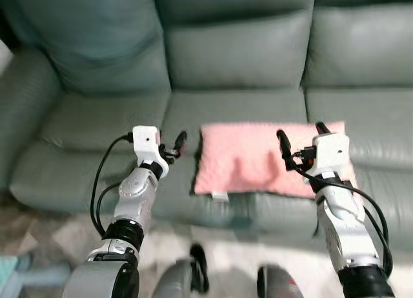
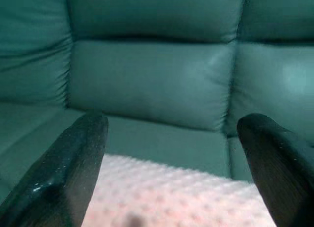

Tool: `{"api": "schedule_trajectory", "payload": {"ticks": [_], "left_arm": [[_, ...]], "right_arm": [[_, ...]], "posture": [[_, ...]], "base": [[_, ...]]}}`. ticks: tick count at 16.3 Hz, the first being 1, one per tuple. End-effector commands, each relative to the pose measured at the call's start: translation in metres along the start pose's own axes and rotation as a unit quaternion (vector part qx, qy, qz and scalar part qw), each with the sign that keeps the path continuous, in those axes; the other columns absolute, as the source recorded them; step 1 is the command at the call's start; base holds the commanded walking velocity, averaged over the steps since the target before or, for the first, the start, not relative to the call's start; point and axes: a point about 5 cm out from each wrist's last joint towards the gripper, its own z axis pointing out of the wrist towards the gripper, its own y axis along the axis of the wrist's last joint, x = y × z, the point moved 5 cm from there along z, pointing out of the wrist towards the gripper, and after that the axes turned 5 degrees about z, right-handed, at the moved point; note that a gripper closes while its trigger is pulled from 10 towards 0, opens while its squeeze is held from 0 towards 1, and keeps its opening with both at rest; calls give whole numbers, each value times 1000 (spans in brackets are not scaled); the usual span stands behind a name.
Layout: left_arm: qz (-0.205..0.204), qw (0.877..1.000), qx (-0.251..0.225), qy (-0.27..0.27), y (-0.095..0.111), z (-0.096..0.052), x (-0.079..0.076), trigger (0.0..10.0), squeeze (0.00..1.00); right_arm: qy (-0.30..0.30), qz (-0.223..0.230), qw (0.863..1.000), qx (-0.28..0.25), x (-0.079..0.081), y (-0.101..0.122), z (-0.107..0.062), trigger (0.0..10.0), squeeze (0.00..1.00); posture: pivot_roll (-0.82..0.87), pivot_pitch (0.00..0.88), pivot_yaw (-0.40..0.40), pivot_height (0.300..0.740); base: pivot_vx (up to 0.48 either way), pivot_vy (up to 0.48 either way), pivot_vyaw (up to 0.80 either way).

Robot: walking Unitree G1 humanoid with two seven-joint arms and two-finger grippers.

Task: Move the pillow to the sofa

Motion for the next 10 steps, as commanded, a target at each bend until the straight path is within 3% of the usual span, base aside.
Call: {"api": "schedule_trajectory", "payload": {"ticks": [1, 5, 8, 10], "left_arm": [[-1, 1000, 18, 7, -12, -10, 9, 10000, 1000], [3, 1000, 8, 14, -17, -27, 17, 10000, 1000], [21, 1000, -3, 18, -9, -27, 17, 10000, 1000], [22, 1000, -13, 13, 0, -25, 17, 10000, 1000]], "right_arm": [[-8, 2, 1000, 1, 2, 2, -6, 10000, 1000], [-45, 10, 999, 8, 6, -1, -23, 10000, 1000], [-43, 15, 999, 11, 12, -1, -21, 10000, 1000], [-41, 14, 999, 3, 14, 4, -15, 10000, 1000]], "posture": [[-179, 46, 171, 740], [-189, 0, 167, 740], [-176, 0, 172, 740], [-170, 0, 176, 740]], "base": [[0, 0, 0], [0, 0, 0], [0, 0, 0], [414, 0, 0]]}}
